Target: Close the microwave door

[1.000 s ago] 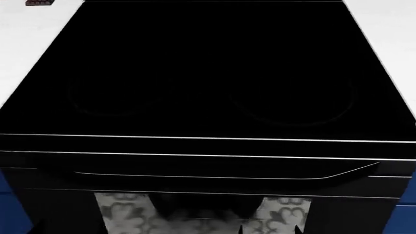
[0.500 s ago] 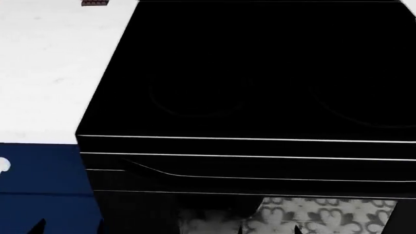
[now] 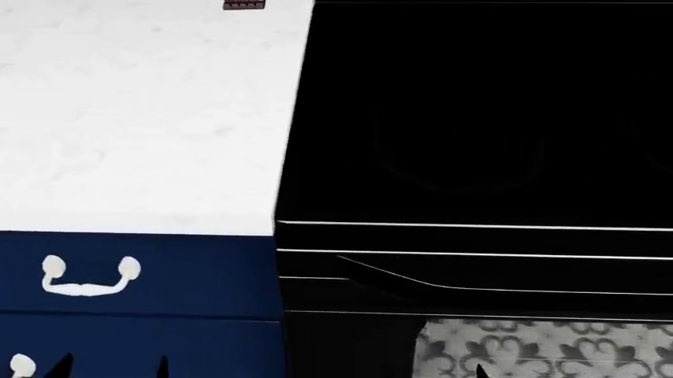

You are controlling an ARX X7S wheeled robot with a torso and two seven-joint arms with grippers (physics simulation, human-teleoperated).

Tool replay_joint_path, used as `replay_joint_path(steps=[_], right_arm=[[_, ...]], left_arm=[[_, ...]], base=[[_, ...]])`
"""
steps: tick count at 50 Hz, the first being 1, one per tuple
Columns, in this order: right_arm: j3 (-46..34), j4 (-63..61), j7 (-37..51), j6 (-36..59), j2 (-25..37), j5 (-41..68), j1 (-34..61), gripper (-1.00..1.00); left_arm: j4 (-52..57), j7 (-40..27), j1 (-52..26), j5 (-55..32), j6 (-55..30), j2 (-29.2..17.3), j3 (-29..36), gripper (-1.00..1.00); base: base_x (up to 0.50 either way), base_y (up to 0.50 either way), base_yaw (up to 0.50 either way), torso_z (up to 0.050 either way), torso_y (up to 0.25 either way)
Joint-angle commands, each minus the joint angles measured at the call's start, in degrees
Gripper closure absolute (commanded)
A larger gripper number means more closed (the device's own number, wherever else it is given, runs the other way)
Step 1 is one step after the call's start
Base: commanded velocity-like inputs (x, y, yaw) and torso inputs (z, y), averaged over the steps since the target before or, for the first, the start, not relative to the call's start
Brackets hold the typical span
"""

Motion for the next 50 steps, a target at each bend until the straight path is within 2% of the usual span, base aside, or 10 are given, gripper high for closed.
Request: replay_joint_path(steps=[1,10,21,28,31,33,42,48,49,50], right_arm=[[-0.5,0.2,0.5,-0.1,0.4,0.4,0.2,-1.0],[-0.4,0.1,1.1,-0.2,0.5,1.0,0.3,-1.0],[-1.5,0.3,2.2,0.5,0.9,-0.4,0.4,-1.0],[-3.0,0.3,5.1,0.9,1.3,-5.1,0.6,-1.0],[-4.0,-3.3,6.4,-1.0,2.0,-8.2,-0.8,-1.0],[-5.3,-7.1,8.1,-3.1,3.0,-13.1,-2.3,-1.0],[-4.9,-18.0,12.1,-4.3,4.7,-21.1,-5.5,-1.0],[-5.3,-22.3,13.3,-5.3,5.2,-24.1,-7.0,-1.0],[-5.9,-25.6,14.1,-7.4,5.8,-27.1,-8.2,-1.0],[-6.2,-26.6,14.3,-7.4,5.8,-28.5,-8.6,-1.0]], left_arm=[[-0.3,-0.4,-0.1,-0.4,0.3,-0.4,0.5,-1.0],[-0.3,-0.8,-0.2,-0.7,0.4,-0.7,0.8,-1.0],[-0.3,-1.2,-0.1,-0.8,0.6,-1.0,1.3,-1.0],[1.5,-2.9,0.4,3.6,1.4,-2.0,3.1,-1.0],[7.0,-8.2,0.9,15.5,-1.6,-3.4,5.9,-1.0],[10.4,-9.7,1.9,19.3,-1.7,-4.2,6.7,-1.0],[23.8,-15.2,7.1,28.7,-2.8,-5.8,5.2,-1.0],[30.0,-14.9,8.2,35.2,-5.2,-6.0,6.7,-1.0],[35.1,-15.1,9.5,43.8,-7.6,-5.3,7.9,-1.0],[37.1,-15.6,10.3,44.1,-6.1,-5.9,8.1,-1.0]], base=[[0.0,0.5,0.0,0.0,0.0],[0.0,0.5,0.0,0.0,0.0],[0.0,0.0,0.0,0.0,0.0],[0.0,0.0,0.0,0.0,0.0],[0.0,0.0,0.0,0.0,0.0],[0.0,0.0,0.0,0.0,0.0],[0.0,0.0,0.0,0.0,0.0],[0.0,0.0,0.0,0.0,0.0],[0.0,0.0,0.0,0.0,0.0],[0.0,0.0,0.0,0.0,0.0]])
